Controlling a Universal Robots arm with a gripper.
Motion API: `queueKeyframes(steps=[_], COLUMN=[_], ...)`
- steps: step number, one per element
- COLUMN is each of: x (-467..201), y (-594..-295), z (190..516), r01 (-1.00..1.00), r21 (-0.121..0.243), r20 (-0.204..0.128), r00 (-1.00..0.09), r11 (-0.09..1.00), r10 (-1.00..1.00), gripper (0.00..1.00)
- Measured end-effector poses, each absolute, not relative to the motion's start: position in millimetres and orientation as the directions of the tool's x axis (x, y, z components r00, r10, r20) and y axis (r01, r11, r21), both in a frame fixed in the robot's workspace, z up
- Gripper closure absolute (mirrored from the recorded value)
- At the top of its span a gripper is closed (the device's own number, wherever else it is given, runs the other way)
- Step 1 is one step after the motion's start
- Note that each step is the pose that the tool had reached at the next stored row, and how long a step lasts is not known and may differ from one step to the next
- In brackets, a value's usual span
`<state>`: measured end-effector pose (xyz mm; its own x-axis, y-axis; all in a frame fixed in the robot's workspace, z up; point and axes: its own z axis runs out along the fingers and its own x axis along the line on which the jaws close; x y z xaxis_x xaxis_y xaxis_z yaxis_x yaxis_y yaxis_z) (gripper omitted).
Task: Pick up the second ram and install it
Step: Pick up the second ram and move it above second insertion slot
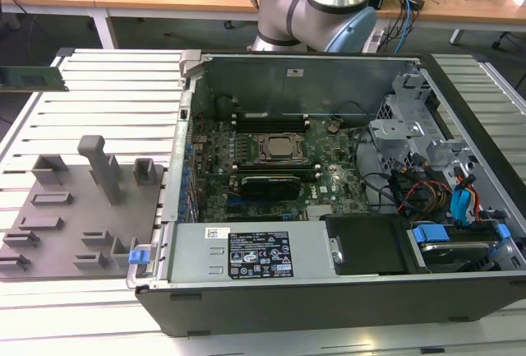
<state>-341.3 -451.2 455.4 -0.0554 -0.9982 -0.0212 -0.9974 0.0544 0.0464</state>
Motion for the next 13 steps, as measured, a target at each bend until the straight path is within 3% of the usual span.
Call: queueKeyframes(steps=[4, 13], x=[-330.2, -295.9], y=[-449.4, -444.8], z=[455.0, 450.8], r01=[-0.997, -0.997], r21=[0.047, 0.048], r20=[-0.037, -0.037], r00=[-0.055, -0.055], r11=[0.054, 0.054], r10=[-0.998, -0.998], gripper=[0.86, 0.86])
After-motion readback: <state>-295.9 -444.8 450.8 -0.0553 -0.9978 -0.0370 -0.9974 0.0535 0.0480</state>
